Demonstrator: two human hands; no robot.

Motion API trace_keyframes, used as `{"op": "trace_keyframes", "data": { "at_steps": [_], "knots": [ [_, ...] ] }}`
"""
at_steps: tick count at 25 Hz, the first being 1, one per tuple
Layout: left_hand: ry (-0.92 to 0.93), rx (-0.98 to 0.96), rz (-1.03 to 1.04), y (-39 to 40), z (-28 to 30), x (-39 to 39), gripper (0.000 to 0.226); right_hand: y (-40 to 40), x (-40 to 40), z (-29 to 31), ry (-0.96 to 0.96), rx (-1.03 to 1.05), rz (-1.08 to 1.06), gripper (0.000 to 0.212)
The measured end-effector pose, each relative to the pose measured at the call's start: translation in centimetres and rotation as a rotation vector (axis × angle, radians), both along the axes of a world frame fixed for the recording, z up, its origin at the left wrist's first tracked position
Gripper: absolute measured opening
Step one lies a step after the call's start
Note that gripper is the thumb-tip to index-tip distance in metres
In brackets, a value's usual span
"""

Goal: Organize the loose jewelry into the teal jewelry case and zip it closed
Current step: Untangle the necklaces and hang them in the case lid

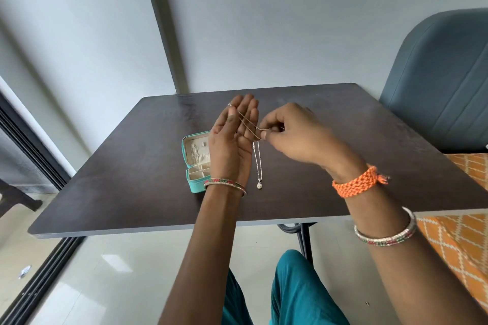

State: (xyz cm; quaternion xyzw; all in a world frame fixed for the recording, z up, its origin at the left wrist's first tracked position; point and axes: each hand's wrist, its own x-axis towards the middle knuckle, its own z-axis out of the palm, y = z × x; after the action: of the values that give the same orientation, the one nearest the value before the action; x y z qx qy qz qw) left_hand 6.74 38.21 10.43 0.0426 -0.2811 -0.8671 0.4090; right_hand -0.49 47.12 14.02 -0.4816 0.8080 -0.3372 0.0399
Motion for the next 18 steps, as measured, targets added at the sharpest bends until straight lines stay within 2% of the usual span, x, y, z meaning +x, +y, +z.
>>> {"op": "trace_keyframes", "data": {
  "at_steps": [2, 3, 5, 8, 12, 18],
  "knots": [
    [-0.127, -0.194, 0.035, 0.4, -0.3, -0.1, 0.020, 0.5, 0.4, 1.7, 0.193, 0.128, 0.024, 0.015],
    [-0.173, -0.288, 0.053, 0.5, -0.3, -0.1, 0.020, 0.7, 0.4, 2.5, 0.227, 0.166, 0.034, 0.016],
    [-0.228, -0.456, 0.098, 0.3, -0.3, 0.1, 0.016, 0.9, 0.1, 3.3, 0.188, 0.183, 0.075, 0.010],
    [-0.257, -0.630, 0.142, -0.3, 0.2, 0.5, 0.012, 1.1, -0.4, 3.6, 0.082, 0.078, 0.083, 0.005],
    [-0.340, -0.656, 0.095, -0.6, 0.6, 1.2, 0.019, 1.3, -0.8, 3.3, 0.000, -0.052, 0.100, 0.007],
    [-0.381, -0.520, -0.145, 0.4, 1.7, 2.3, 0.020, 2.3, -1.8, 2.1, -0.413, -0.247, 0.143, 0.006]
  ]
}}
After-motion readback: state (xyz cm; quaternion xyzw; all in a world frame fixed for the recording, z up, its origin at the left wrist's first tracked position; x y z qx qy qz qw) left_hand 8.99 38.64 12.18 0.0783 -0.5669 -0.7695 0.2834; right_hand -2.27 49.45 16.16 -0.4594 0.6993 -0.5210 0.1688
